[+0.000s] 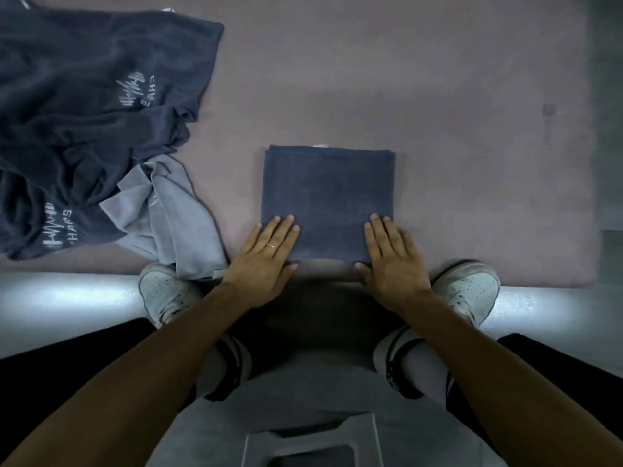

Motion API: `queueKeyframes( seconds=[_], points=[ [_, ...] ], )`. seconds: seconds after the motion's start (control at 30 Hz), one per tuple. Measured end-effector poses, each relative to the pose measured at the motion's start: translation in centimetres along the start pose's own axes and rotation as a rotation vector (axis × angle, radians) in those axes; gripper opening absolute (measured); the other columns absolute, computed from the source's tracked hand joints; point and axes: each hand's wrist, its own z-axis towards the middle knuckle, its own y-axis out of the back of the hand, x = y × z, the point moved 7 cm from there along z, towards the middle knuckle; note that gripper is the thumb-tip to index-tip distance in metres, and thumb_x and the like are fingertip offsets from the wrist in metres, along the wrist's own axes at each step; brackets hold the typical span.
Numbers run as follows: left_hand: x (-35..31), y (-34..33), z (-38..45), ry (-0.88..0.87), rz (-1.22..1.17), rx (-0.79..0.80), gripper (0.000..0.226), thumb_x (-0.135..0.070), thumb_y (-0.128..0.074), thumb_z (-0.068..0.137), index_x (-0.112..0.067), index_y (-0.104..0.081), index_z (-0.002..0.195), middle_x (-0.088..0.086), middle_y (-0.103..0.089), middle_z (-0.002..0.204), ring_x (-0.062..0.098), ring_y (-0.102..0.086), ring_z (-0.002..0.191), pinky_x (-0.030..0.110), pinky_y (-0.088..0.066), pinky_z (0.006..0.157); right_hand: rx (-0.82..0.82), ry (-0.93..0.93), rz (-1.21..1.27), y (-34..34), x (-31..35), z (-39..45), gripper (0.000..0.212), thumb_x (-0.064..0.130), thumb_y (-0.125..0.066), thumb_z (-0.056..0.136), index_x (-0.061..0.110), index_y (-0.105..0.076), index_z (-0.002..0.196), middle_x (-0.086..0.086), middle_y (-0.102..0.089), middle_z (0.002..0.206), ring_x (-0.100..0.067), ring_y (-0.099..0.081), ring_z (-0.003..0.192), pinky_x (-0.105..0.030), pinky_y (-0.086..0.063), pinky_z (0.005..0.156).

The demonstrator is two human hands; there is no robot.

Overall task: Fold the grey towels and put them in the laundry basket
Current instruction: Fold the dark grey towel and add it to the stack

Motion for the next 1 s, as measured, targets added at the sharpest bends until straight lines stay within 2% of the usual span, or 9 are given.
queueKeyframes(
  seconds=[0.1,0.2,0.3,0.47,0.57,0.63,0.77,0.9,1.0],
  points=[
    [-0.3,0.4,-0.1,-0.034,0.032,-0.013,0.067,-0.031,-0.046,0.091,-0.008,-0.027,0.151,0.014,-0.024,0.158,0.033,-0.026,0.144,0.047,-0.016,0.119,-0.043,0.054,-0.040,0.7,1.1,-0.2,0.079,0.046,-0.053,0.092,0.003,-0.024,0.150,-0.018,-0.021,0.158,-0.032,-0.018,0.147,-0.047,-0.018,0.119],
    [0.0,0.7,-0.3,-0.066,0.060,-0.013,0.087,-0.008,-0.067,0.066,-0.010,-0.035,0.148,0.016,-0.034,0.153,0.036,-0.036,0.138,0.047,-0.024,0.116,-0.079,0.109,-0.065,0.4,1.4,-0.2,0.086,0.032,-0.085,0.059,-0.003,-0.054,0.131,-0.024,-0.055,0.132,-0.038,-0.053,0.124,-0.049,-0.043,0.103],
    [0.6,0.9,0.0,0.039,0.056,-0.034,0.092,0.005,-0.071,0.062,-0.009,-0.037,0.146,0.017,-0.037,0.151,0.036,-0.041,0.136,0.045,-0.034,0.110,-0.075,0.036,-0.118,0.4,1.0,0.3,0.090,0.026,-0.088,0.051,-0.007,-0.053,0.128,-0.027,-0.055,0.128,-0.039,-0.057,0.118,-0.047,-0.047,0.099],
    [0.4,1.4,1.1,0.095,0.038,-0.027,0.075,0.002,-0.071,0.068,-0.005,-0.048,0.139,0.019,-0.048,0.143,0.036,-0.049,0.129,0.044,-0.038,0.107,-0.068,0.020,-0.164,2.3,1.7,0.8,0.076,0.018,-0.078,0.071,-0.005,-0.043,0.135,-0.027,-0.045,0.136,-0.038,-0.050,0.125,-0.043,-0.042,0.106],
    [0.3,2.7,1.2,0.081,0.024,-0.066,0.058,0.002,-0.058,0.072,-0.003,-0.057,0.130,0.019,-0.057,0.133,0.036,-0.058,0.119,0.046,-0.044,0.101,-0.094,0.053,-0.128,3.3,1.2,0.9,0.064,0.011,-0.091,0.031,-0.004,-0.069,0.089,-0.023,-0.067,0.086,-0.033,-0.069,0.073,-0.036,-0.057,0.062],
    [0.0,3.6,0.7,0.059,0.020,-0.077,0.053,-0.004,-0.042,0.075,-0.003,-0.062,0.124,0.018,-0.063,0.125,0.034,-0.063,0.112,0.044,-0.048,0.096,-0.121,0.028,-0.090,4.6,1.2,0.4,0.051,0.011,-0.090,0.033,0.001,-0.069,0.079,-0.016,-0.067,0.074,-0.028,-0.066,0.059,-0.028,-0.050,0.047],
    [-1.0,4.4,-1.8,0.002,-0.028,-0.040,0.059,0.004,-0.065,0.065,-0.005,-0.063,0.123,0.017,-0.065,0.122,0.035,-0.065,0.107,0.042,-0.050,0.094,-0.024,0.018,-0.086,4.6,2.0,-2.5,0.032,0.013,-0.049,0.091,0.011,-0.053,0.124,-0.009,-0.059,0.123,-0.026,-0.061,0.109,-0.033,-0.049,0.083],
    [-1.9,4.5,-3.8,0.007,-0.140,0.255,0.054,-0.012,-0.057,0.085,-0.021,-0.050,0.137,0.005,-0.054,0.136,0.027,-0.053,0.121,0.033,-0.039,0.104,0.164,0.028,-0.012,3.5,2.9,-5.7,0.035,0.018,-0.049,0.092,0.013,-0.052,0.126,-0.011,-0.056,0.126,-0.028,-0.057,0.113,-0.033,-0.046,0.091],
    [-1.9,4.8,-4.6,0.043,-0.354,0.394,0.043,-0.011,-0.055,0.080,-0.023,-0.059,0.121,0.003,-0.063,0.120,0.024,-0.058,0.111,0.034,-0.047,0.094,0.228,-0.062,0.155,4.1,2.1,-6.6,0.037,0.022,-0.054,0.088,0.014,-0.058,0.124,-0.011,-0.057,0.125,-0.029,-0.057,0.113,-0.033,-0.047,0.094]
  ],
)
